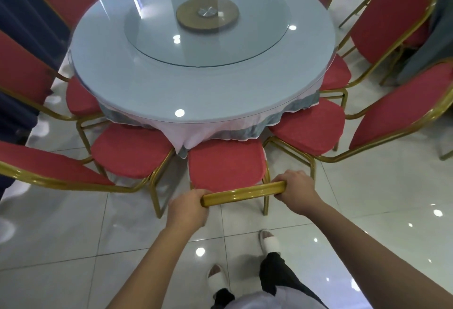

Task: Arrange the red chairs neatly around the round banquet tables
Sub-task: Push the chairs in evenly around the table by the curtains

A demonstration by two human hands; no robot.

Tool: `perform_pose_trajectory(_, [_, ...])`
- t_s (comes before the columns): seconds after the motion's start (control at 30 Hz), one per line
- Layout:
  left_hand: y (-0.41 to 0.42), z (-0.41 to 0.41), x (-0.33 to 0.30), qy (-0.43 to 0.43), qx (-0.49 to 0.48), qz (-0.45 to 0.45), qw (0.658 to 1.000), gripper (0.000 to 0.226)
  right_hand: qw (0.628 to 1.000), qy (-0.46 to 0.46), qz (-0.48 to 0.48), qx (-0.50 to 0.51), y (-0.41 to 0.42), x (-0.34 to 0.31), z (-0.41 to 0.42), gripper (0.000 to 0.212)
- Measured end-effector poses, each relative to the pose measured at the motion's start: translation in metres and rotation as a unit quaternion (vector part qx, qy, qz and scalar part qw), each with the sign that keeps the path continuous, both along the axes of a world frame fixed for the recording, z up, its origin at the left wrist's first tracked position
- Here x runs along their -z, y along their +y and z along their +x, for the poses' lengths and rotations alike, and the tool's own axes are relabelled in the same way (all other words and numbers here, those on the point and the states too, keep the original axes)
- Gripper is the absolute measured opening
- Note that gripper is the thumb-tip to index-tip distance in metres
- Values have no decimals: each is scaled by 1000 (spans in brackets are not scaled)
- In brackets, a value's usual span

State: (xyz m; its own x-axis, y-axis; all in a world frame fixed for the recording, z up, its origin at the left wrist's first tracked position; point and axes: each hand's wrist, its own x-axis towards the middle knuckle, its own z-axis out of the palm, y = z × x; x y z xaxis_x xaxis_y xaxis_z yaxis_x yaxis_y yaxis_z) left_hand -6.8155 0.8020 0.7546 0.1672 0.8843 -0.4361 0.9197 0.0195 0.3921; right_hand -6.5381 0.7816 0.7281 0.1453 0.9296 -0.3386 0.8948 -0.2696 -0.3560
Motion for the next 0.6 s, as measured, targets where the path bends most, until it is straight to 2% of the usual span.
perform_pose_trajectory(0.1, [-1,2,-6,-10,-11,-18,1000,30,1000,-7,9,-2,-1,1,-1,15])
perform_pose_trajectory(0.17, [1,5,-13,-38,-14,-58,997,27,1000,19,20,-11,-4,1,1,23])
perform_pose_trajectory(0.23, [2,14,-27,-59,-3,-104,993,29,996,79,6,-46,-10,-2,13,44])
perform_pose_trajectory(0.3, [2,36,-43,-94,14,-110,989,34,983,169,1,-72,-19,-11,32,59])
perform_pose_trajectory(0.37, [1,76,-57,-161,4,-116,980,46,960,274,4,-50,-32,-19,60,58])
perform_pose_trajectory(0.43, [2,129,-61,-195,22,-93,976,41,948,318,13,-3,-47,-23,94,54])
perform_pose_trajectory(0.5, [6,185,-54,-203,64,-61,975,38,946,317,26,60,-58,-24,136,49])
perform_pose_trajectory(0.6, [12,269,-36,-214,100,-62,970,46,950,279,48,130,-68,-26,206,45])
